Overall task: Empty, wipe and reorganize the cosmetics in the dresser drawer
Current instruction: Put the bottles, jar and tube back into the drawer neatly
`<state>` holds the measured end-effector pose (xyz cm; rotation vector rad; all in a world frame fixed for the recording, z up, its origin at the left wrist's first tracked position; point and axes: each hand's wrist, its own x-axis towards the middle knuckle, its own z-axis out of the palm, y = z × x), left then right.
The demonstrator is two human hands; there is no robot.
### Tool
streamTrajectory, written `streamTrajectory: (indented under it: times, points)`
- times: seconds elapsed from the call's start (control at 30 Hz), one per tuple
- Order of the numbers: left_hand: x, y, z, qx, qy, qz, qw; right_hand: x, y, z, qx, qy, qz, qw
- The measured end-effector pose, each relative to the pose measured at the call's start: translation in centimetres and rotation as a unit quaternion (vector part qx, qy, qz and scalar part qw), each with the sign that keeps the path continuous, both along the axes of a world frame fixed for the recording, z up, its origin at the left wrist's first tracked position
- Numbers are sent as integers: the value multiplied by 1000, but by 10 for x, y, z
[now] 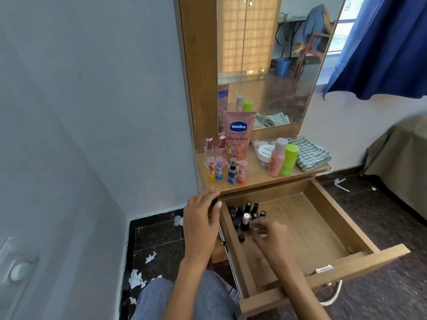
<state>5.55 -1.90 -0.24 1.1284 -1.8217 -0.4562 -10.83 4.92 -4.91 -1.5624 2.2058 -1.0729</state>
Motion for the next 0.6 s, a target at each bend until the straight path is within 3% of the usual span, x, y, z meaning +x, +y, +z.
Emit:
streamTrajectory:
  times: [0.1,0.33,0.6]
  points:
    - [-4,-21,9,-46,-20,42,998,2,0,6,-73,-31,1,997]
    - [-19,-71,20,-99,-157,57,981,-1,-4,9,-99,-41,10,994]
    - [-10,-72,16,-111,-61,71,989,0,-2,15,-140,-71,19,987]
